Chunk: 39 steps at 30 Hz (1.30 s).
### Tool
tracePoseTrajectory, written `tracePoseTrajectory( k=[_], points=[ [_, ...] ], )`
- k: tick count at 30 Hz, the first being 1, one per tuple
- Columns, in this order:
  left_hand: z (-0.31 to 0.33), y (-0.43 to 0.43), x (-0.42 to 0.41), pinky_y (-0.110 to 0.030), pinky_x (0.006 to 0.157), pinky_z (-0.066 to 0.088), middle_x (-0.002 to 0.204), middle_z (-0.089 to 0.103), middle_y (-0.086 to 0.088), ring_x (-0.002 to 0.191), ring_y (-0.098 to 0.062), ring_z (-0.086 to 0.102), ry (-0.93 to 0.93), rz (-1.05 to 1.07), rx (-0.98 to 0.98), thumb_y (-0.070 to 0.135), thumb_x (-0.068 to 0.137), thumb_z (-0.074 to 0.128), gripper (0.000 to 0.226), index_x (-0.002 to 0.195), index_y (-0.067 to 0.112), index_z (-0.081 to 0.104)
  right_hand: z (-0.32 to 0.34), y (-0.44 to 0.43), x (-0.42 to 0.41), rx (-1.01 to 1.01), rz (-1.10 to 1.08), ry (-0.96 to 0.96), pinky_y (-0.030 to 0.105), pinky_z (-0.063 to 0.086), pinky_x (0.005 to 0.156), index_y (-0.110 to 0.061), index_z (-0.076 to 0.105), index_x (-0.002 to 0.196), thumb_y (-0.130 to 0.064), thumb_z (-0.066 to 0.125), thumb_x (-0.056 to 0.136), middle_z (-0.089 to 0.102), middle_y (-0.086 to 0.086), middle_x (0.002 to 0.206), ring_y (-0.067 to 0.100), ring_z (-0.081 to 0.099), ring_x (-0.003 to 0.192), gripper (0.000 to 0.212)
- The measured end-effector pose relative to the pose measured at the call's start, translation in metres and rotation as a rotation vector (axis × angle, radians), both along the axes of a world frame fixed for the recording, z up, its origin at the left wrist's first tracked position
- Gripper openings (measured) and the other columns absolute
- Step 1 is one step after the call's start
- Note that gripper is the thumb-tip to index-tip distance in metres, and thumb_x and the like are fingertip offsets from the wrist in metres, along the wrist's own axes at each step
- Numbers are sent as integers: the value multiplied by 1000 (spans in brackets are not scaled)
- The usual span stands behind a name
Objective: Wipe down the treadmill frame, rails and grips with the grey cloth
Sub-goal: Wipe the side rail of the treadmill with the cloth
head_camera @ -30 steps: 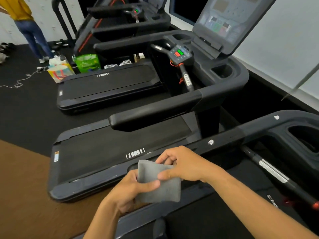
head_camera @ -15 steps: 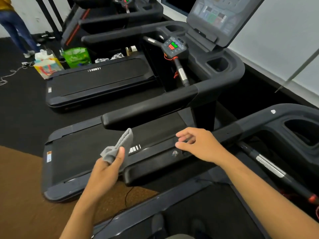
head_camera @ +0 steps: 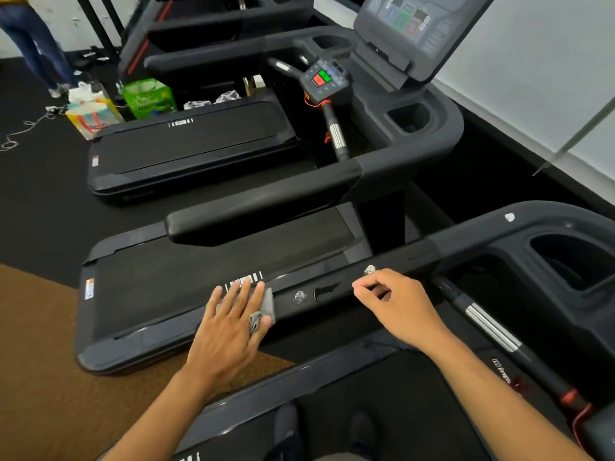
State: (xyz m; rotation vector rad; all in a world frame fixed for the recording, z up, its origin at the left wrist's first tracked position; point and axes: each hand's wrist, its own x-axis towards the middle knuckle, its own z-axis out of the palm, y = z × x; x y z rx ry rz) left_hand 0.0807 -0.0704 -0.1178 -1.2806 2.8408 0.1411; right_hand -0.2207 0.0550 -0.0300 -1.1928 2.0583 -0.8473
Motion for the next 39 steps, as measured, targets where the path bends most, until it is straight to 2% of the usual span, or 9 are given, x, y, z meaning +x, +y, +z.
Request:
tracePoseTrajectory(
  k=[2, 4, 6, 12, 17, 22, 29, 34, 39],
  points=[
    [-6, 1, -8, -49, 129, 24, 169, 35, -4, 156, -22, 35, 37, 31, -2, 63, 109, 17, 71, 167, 22, 23, -8, 8, -11, -29, 5, 108, 16, 48, 83, -39, 73, 103, -34, 69, 96, 67, -22, 106, -1, 62, 97, 9],
    [-7, 7, -18, -44, 118, 41, 155, 56, -5, 139, -21, 56, 130, 131, -32, 56, 110, 27, 64, 159, 18, 44, -18, 18, -28, -65, -7, 280, 22, 47, 90, -36, 71, 111, -35, 68, 96, 64, -23, 113, 0, 58, 103, 16],
    [-9, 16, -35, -42, 106, 48, 136, 70, -4, 123, -22, 66, 235, 270, -93, 48, 111, 31, 56, 145, 16, 61, -29, 31, -49, -69, -44, 455, 28, 45, 98, -29, 68, 122, -35, 69, 95, 62, -15, 125, 9, 56, 112, 28],
    [-9, 33, -100, -45, 98, 44, 105, 79, -5, 102, -25, 70, 317, 598, -156, 34, 111, 32, 51, 111, 13, 78, -62, 66, -102, 106, -127, 729, 46, 51, 98, -10, 56, 139, -37, 78, 87, 60, 10, 139, 30, 57, 120, 62],
    [-10, 40, -151, -45, 97, 43, 94, 77, -1, 94, -23, 67, 379, 652, -172, 31, 110, 32, 47, 95, 21, 75, -71, 73, -136, 229, -209, 681, 49, 49, 98, -5, 54, 139, -44, 80, 84, 64, 17, 132, 36, 59, 118, 73],
    [-16, 44, -199, -42, 99, 43, 100, 77, 1, 99, -22, 66, 410, 643, -167, 33, 110, 35, 44, 105, 20, 76, -74, 75, -146, 265, -169, 683, 47, 48, 100, -6, 57, 139, -46, 77, 86, 67, 15, 128, 34, 60, 118, 70],
    [-11, 52, -248, -40, 95, 43, 102, 76, 2, 98, -19, 66, 389, 491, -186, 33, 112, 35, 40, 114, 21, 73, -77, 66, -148, 338, -130, 675, 41, 43, 106, -12, 53, 145, -47, 67, 94, 63, 8, 135, 28, 56, 126, 63],
    [-13, 45, -214, -39, 104, 46, 129, 71, 1, 116, -19, 64, 337, 202, -160, 33, 113, 35, 42, 138, 16, 64, -82, 54, -155, 359, -111, 690, 43, 47, 99, -10, 61, 136, -38, 69, 94, 67, 11, 126, 30, 61, 117, 51],
    [-13, 39, -135, -40, 97, 49, 123, 73, -4, 109, -24, 67, 315, 288, -187, 25, 108, 41, 39, 132, 11, 67, -83, 50, -160, 361, -94, 710, 43, 48, 94, -10, 65, 130, -30, 72, 93, 69, 12, 120, 31, 64, 112, 43]
  ],
)
